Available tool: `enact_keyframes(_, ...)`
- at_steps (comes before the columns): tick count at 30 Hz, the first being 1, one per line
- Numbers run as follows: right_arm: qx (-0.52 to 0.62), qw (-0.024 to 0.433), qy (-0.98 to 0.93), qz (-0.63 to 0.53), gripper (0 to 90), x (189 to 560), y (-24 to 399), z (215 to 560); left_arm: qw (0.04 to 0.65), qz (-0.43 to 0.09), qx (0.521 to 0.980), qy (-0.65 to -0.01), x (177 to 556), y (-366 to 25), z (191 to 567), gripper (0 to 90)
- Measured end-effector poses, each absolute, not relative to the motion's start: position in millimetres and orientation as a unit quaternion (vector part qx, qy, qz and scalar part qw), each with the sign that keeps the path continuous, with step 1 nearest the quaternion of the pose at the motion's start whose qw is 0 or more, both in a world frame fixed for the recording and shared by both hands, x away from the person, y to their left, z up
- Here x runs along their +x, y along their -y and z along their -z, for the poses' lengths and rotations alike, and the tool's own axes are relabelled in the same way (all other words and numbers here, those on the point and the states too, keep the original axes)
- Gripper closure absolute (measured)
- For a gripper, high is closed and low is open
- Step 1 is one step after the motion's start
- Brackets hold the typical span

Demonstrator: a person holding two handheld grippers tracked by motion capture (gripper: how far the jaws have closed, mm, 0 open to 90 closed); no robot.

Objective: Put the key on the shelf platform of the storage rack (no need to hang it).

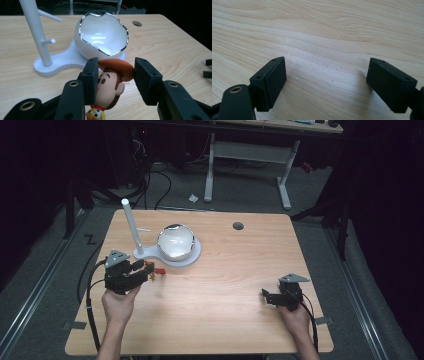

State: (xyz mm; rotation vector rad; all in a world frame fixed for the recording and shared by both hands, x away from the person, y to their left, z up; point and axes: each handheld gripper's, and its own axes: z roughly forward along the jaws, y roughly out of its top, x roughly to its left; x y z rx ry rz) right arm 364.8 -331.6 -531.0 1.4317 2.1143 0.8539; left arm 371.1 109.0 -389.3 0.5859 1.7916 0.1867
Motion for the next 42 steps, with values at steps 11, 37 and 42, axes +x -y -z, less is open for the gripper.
enact_keyframes(11,0.518,0.223,-0.766,-0.309,16.1,364.7,331.5,531.0,0.590,-0.070,0.261,-0.761,372.2,-107.8,367.9,56.5)
enact_keyframes(37,0.518,0.223,-0.766,-0.309,16.1,364.7,331.6,531.0,0.600,-0.030,0.279,-0.749,409.8,-83.1,306.8,56.7)
enact_keyframes(42,0.517,0.223,-0.766,-0.309,16.1,364.7,331.5,531.0,0.608,-0.032,0.273,-0.745,421.8,-79.1,296.1,56.7)
